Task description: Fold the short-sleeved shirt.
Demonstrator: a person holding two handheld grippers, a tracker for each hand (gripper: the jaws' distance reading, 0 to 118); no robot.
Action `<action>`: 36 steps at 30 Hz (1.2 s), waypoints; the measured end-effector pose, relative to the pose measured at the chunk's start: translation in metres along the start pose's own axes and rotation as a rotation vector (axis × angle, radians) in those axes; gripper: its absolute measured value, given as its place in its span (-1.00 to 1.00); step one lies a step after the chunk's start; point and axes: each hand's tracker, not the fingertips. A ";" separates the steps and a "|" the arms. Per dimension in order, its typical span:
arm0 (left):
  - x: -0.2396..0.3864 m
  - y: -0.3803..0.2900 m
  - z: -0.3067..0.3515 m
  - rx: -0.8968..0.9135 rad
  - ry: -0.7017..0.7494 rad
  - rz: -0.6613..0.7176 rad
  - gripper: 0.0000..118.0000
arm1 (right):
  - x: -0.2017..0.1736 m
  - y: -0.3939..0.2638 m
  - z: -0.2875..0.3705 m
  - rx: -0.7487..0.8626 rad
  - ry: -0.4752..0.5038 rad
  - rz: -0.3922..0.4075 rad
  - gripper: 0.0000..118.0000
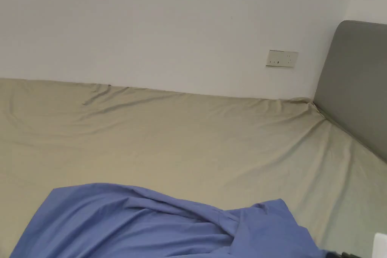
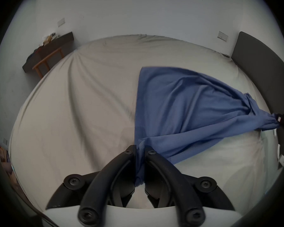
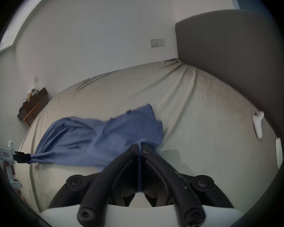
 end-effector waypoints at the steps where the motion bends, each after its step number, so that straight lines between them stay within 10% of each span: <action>1: -0.003 -0.010 0.005 -0.009 -0.018 0.010 -0.85 | 0.003 -0.011 0.010 -0.021 0.001 -0.020 -0.92; 26: -0.033 -0.192 0.135 -0.151 -0.099 -0.043 -0.85 | 0.038 -0.190 0.166 -0.247 -0.073 -0.153 -0.92; 30: -0.034 -0.192 0.137 -0.146 -0.100 0.021 -0.44 | 0.035 -0.194 0.166 -0.258 -0.057 -0.188 0.15; 33: -0.040 -0.178 0.167 -0.016 -0.115 0.096 0.68 | 0.022 -0.171 0.184 -0.163 -0.039 -0.093 0.75; 36: -0.043 -0.162 0.207 0.182 -0.116 0.144 0.57 | 0.000 -0.144 0.210 0.004 -0.055 0.042 0.73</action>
